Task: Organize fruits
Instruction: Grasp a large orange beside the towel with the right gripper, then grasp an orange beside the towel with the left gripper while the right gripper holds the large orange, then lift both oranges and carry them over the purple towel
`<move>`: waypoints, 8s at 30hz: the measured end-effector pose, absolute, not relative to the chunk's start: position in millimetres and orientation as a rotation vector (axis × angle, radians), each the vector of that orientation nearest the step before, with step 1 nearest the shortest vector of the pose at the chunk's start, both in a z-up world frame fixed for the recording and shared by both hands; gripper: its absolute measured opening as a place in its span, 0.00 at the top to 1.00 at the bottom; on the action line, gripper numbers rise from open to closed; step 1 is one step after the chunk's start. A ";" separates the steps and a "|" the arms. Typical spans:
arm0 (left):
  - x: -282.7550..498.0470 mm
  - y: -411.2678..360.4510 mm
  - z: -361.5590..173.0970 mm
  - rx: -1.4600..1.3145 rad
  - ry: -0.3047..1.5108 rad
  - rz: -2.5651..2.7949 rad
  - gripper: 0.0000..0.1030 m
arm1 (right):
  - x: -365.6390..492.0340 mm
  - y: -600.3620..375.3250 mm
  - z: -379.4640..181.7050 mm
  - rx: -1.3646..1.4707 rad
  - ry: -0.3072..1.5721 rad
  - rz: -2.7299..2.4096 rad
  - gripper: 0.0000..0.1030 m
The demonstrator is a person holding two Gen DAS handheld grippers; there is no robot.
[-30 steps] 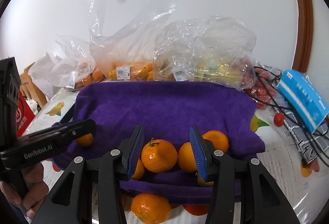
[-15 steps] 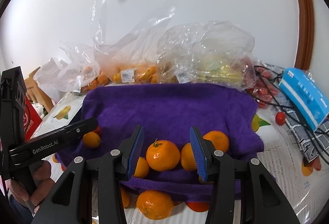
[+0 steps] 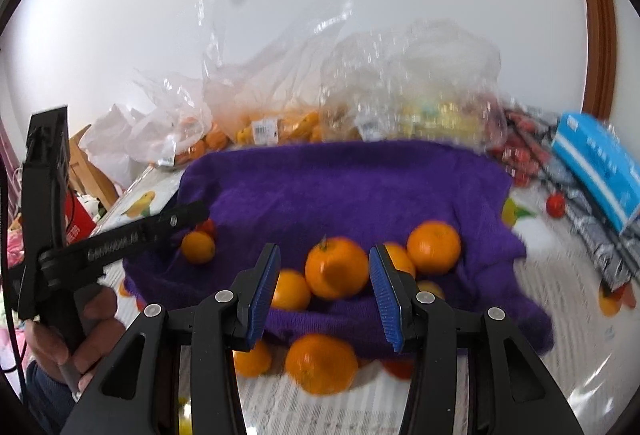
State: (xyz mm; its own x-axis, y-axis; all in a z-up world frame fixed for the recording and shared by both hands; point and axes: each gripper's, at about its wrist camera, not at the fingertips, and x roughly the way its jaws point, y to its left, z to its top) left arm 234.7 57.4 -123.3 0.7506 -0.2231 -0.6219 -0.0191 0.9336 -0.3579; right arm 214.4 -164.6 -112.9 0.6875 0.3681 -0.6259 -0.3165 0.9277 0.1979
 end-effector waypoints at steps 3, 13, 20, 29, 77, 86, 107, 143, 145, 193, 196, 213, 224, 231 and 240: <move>233.1 58.3 -121.5 -0.362 0.709 -0.115 0.57 | 205.8 -164.0 -123.2 0.061 0.750 0.381 0.55; 227.0 59.8 -115.6 -0.366 0.684 -0.116 0.57 | 183.6 -161.4 -140.3 0.001 0.799 0.366 0.55; 220.4 54.4 -109.9 -0.347 0.662 -0.121 0.57 | 187.7 -149.5 -154.0 -0.073 0.863 0.321 0.55; 225.2 41.0 -115.8 -0.283 0.676 -0.111 0.57 | 188.1 -151.9 -153.0 -0.055 0.858 0.354 0.59; 115.6 25.3 -134.8 -0.233 0.743 -0.085 0.57 | 131.9 -198.1 -139.9 0.086 0.775 0.348 0.59; 110.6 21.3 -137.8 -0.216 0.768 -0.082 0.57 | 122.0 -213.2 -139.8 0.123 0.773 0.249 0.59; 115.3 5.7 -142.3 -0.154 0.813 -0.112 0.57 | 111.6 -224.9 -139.8 0.161 0.758 0.253 0.59; 176.7 -44.3 -151.2 -0.194 0.870 -0.164 0.67 | 116.0 -227.7 -144.6 0.152 0.794 0.247 0.59; 176.7 -40.9 -151.7 -0.219 0.867 -0.175 0.67 | 116.1 -227.2 -144.6 0.151 0.795 0.250 0.59; 99.3 38.8 -139.3 -0.305 0.787 -0.071 0.67 | 108.8 -226.6 -138.1 0.147 0.748 0.265 0.59; 94.7 40.2 -137.5 -0.298 0.783 -0.072 0.67 | 101.2 -225.3 -135.2 0.141 0.731 0.269 0.59; 75.7 46.9 -113.3 -0.335 0.753 -0.106 0.67 | 73.9 -221.9 -107.9 0.142 0.683 0.297 0.59; 69.9 53.2 -85.4 -0.355 0.665 -0.128 0.67 | 74.6 -220.2 -82.1 0.117 0.641 0.296 0.59; 75.1 58.3 -78.3 -0.348 0.657 -0.115 0.67 | 79.1 -215.5 -69.3 0.092 0.612 0.291 0.59; 87.0 66.4 -77.0 -0.374 0.654 -0.111 0.67 | 95.8 -204.8 -61.2 0.068 0.590 0.296 0.59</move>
State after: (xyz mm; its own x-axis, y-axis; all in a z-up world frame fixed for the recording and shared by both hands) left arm 87.0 66.4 -77.0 0.7906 -0.2170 -0.5726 -0.0161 0.9274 -0.3737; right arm 95.8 -204.8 -61.2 0.7902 0.2939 -0.5378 -0.2550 0.9556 0.1476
